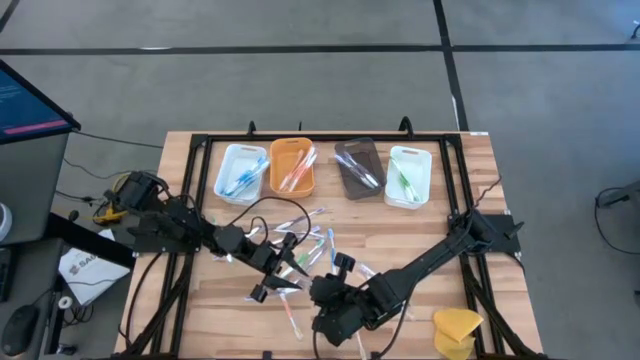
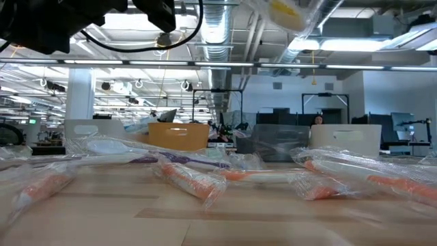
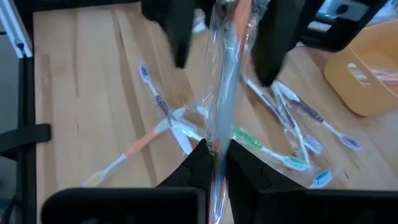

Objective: Pick & Place Toothbrushes
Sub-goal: Put the orange toothbrush into the yellow bin

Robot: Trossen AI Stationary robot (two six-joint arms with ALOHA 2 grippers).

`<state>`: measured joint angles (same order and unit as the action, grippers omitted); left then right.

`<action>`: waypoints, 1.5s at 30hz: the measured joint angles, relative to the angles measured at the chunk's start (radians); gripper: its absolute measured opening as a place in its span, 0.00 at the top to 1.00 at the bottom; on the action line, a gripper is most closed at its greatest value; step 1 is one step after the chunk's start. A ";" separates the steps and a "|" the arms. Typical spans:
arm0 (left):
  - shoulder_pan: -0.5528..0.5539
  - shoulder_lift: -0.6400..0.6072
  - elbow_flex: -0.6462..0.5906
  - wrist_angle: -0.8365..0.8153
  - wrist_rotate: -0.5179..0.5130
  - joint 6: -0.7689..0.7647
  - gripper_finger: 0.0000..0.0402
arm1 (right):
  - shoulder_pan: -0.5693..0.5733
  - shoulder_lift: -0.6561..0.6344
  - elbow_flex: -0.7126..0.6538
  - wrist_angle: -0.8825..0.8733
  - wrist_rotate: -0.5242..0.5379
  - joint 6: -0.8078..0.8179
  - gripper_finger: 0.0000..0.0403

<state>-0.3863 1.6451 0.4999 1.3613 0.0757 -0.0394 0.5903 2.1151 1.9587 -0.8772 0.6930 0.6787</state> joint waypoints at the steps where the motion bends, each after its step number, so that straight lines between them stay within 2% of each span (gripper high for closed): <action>1: 0.000 0.000 0.000 0.000 0.000 0.000 0.64 | 0.000 0.000 0.000 0.000 -0.006 -0.002 0.94; 7: 0.000 0.000 0.000 -0.025 0.000 0.001 0.69 | -0.003 0.000 0.000 0.002 -0.017 -0.009 0.94; 15: 0.008 0.000 -0.001 -0.051 -0.001 0.010 0.96 | -0.013 0.000 0.000 -0.001 -0.034 -0.019 0.94; 21: 0.008 -0.002 -0.002 -0.069 -0.001 -0.002 0.96 | -0.018 0.000 0.000 -0.009 -0.070 0.033 0.87; 29: 0.008 -0.072 -0.005 -0.140 -0.001 -0.019 0.96 | -0.007 0.000 0.000 -0.063 -0.098 0.041 0.66; 33: 0.008 -0.132 -0.005 -0.211 -0.012 0.006 0.96 | -0.001 -0.005 0.000 -0.203 -0.120 0.163 0.54; 37: 0.009 -0.219 -0.004 -0.353 -0.084 0.021 0.96 | 0.024 -0.011 0.003 -0.388 -0.094 0.362 0.46; 40: 0.010 -0.286 -0.005 -0.478 -0.152 0.057 0.96 | 0.056 -0.012 0.008 -0.550 -0.068 0.530 0.43; 42: 0.007 -0.338 -0.004 -0.527 -0.165 0.059 0.96 | 0.087 -0.010 0.001 -0.672 -0.099 0.625 0.42; 45: 0.011 -0.405 -0.004 -0.631 -0.168 0.082 0.96 | 0.141 -0.010 -0.005 -0.706 -0.101 0.755 0.42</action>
<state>-0.3752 1.2396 0.4957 0.7301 -0.0918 0.0430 0.7313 2.1049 1.9536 -1.5831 0.5917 1.4341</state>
